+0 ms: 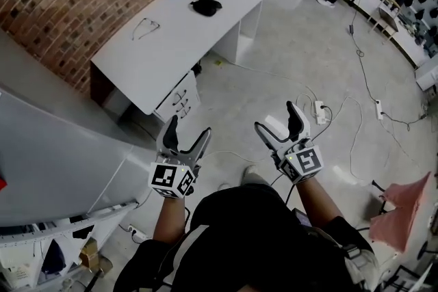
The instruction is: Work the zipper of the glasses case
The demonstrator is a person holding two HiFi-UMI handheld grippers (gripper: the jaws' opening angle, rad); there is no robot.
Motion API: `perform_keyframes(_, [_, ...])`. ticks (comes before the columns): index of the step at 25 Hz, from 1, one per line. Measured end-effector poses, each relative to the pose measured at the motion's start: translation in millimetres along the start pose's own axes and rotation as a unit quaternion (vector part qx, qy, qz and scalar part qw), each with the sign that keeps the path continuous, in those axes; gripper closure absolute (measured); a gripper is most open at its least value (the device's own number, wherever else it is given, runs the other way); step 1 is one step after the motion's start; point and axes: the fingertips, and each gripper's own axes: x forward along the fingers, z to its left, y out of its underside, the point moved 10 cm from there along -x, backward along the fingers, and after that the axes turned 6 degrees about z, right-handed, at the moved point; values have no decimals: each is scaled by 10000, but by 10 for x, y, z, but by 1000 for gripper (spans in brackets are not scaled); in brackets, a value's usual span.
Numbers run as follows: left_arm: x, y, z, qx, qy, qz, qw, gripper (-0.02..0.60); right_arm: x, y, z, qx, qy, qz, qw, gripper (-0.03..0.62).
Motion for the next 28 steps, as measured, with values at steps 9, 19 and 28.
perform_keyframes(9, [468,7,100,42,-64,74,9999,166,387,16,-324,-284,-126,-26,9995,143])
perform_keyframes(19, [1771,-329,151,54,-237,131,9996,167,980,-61,-1673,87,-69,-53,9999,163])
perform_keyframes(28, [2645,-356,176,-5,-409,361,9985,169,1376,103,-2549,337,-224,171,9990,187])
